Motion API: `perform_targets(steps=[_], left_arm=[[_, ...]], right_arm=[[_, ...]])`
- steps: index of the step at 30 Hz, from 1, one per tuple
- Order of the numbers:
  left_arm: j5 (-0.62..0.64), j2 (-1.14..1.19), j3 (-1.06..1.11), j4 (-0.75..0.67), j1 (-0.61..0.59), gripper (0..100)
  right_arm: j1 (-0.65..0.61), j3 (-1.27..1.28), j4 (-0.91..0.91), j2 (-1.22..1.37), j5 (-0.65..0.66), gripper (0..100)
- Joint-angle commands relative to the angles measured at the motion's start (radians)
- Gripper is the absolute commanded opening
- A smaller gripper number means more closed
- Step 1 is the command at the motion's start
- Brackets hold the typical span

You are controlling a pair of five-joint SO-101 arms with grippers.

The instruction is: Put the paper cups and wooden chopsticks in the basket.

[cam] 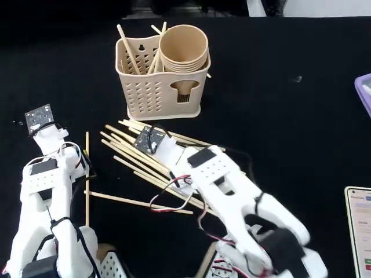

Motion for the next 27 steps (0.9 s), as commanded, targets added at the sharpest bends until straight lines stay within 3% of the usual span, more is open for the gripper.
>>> perform_targets(steps=[1, 16, 21, 27], left_arm=[[0.003, -0.012, -0.005, -0.017, 0.012, 18], [0.003, -0.012, -0.005, -0.015, 0.007, 18], [0.003, -0.012, -0.007, -0.012, 0.005, 18], [0.003, -0.012, -0.008, -0.012, 0.005, 18]], right_arm=[[0.02, -0.016, 0.112, -0.177, 0.008, 1.1], [0.031, 0.038, 0.135, -0.308, 0.002, 1.1], [0.089, 0.097, 0.152, -0.288, 0.011, 1.4], [0.115, 0.136, 0.157, -0.288, 0.043, 18.3]])
